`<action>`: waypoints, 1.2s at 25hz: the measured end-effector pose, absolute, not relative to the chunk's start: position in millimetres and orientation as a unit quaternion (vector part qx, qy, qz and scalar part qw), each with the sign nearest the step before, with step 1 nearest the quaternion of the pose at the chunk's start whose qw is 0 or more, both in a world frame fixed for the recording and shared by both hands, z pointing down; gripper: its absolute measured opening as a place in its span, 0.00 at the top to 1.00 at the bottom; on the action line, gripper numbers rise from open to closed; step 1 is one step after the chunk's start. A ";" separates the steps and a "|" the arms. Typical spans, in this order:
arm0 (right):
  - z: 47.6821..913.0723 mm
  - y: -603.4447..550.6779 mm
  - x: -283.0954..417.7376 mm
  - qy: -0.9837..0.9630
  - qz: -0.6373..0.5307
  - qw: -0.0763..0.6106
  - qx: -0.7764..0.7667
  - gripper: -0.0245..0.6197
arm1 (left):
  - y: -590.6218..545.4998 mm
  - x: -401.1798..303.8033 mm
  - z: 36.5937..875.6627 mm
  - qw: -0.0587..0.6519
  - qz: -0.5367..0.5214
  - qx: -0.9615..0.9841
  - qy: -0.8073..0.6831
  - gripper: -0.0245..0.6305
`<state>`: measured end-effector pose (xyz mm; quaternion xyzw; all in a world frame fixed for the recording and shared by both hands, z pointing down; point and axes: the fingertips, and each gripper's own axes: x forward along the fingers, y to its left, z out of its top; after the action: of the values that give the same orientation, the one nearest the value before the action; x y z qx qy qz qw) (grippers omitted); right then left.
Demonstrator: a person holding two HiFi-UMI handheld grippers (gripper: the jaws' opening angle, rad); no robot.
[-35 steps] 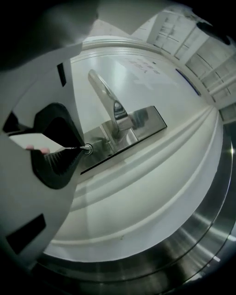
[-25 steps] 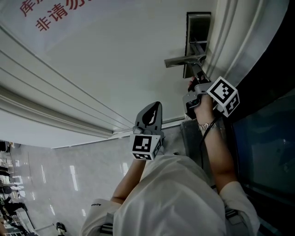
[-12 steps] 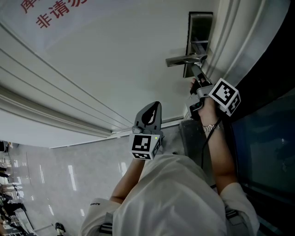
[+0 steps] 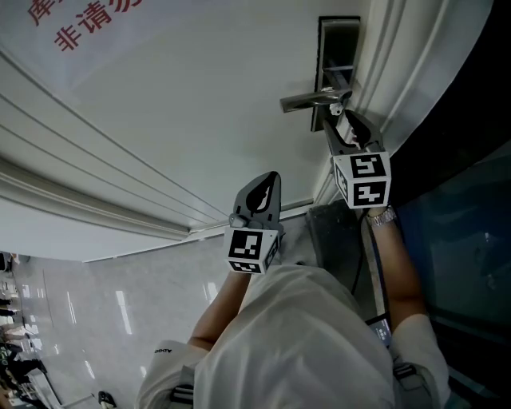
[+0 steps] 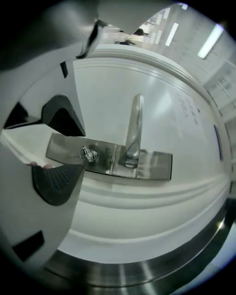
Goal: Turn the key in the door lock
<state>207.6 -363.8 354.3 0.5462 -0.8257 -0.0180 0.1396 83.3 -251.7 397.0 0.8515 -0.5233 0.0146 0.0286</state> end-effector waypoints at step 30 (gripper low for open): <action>352.5 -380.0 197.0 -0.623 -0.440 0.415 0.495 0.80 | -263.4 78.1 395.3 0.028 0.014 0.849 -0.527 0.95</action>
<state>197.0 -380.0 352.5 0.4952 -0.6234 -0.4401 0.4152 78.1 -263.4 395.3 0.8494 -0.5268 0.0141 0.0285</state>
